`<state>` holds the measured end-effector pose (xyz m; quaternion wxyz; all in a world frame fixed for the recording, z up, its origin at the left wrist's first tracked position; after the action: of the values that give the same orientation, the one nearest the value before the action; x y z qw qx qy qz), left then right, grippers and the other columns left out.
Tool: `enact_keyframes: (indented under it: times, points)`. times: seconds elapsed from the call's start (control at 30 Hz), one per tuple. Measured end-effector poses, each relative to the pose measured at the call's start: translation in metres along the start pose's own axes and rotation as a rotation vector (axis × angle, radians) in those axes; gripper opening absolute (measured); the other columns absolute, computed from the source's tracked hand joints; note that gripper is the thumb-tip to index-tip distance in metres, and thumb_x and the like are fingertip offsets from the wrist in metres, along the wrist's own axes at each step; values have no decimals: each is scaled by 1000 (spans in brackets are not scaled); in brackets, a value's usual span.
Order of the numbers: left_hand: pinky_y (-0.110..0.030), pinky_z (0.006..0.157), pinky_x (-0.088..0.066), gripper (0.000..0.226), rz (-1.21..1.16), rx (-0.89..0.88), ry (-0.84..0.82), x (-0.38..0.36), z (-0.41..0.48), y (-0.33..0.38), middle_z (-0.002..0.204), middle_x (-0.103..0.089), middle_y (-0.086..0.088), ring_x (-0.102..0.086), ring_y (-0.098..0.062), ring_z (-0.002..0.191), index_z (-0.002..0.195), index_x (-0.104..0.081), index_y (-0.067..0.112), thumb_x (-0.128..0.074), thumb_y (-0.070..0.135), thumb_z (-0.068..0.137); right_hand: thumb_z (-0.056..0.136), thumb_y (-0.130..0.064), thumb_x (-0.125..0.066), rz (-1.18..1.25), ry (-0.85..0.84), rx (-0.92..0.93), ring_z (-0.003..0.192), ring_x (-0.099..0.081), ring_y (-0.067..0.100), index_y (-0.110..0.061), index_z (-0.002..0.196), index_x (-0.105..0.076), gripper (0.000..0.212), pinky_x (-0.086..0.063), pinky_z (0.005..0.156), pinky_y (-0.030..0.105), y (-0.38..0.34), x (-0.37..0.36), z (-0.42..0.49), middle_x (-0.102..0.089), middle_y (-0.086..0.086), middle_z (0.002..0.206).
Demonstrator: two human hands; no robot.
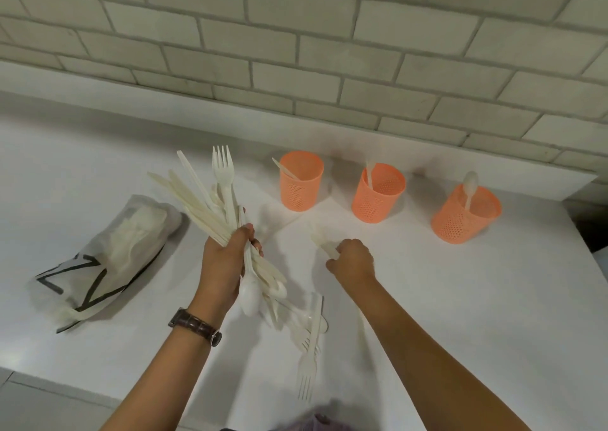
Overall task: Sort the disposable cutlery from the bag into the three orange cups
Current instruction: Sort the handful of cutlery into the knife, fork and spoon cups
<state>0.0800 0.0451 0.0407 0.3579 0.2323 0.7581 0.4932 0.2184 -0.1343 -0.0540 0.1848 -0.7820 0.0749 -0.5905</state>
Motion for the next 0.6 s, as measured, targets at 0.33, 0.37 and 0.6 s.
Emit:
enact_keyframes:
  times: [0.33, 0.37, 0.6]
  points:
    - [-31, 58, -41, 21, 11, 5, -40, -13, -3, -5, 50, -54, 6, -51, -11, 46, 86, -60, 23, -50, 6, 91, 85, -5, -44, -163, -57, 296, 96, -55, 32, 0, 111, -48, 26, -42, 77, 34, -15, 2, 7, -57, 17, 108]
    - [-32, 59, -42, 21, 10, 5, -44, -13, -3, -5, 50, -54, 6, -51, -11, 46, 85, -60, 23, -50, 6, 91, 87, -5, -44, -40, -63, 297, 88, -54, 28, -2, 110, -48, 24, -41, 72, 34, -14, 11, 4, -57, 16, 104]
    - [-30, 56, -43, 20, 1, 22, -45, -11, 3, -11, 52, -54, 6, -52, -10, 46, 90, -61, 22, -50, 6, 91, 89, -24, -52, 56, -12, 84, 90, -58, 31, -8, 112, -44, 29, -44, 71, 32, 30, 51, -47, -53, 9, 100]
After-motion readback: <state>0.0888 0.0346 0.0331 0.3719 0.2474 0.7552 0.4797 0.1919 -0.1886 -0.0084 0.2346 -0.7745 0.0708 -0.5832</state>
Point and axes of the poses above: each hand's wrist, its own z-axis towards the middle knuckle, its own x-axis out of the back of the hand, y = z × x, the point moved 5 cm from there along z, towards the middle knuckle
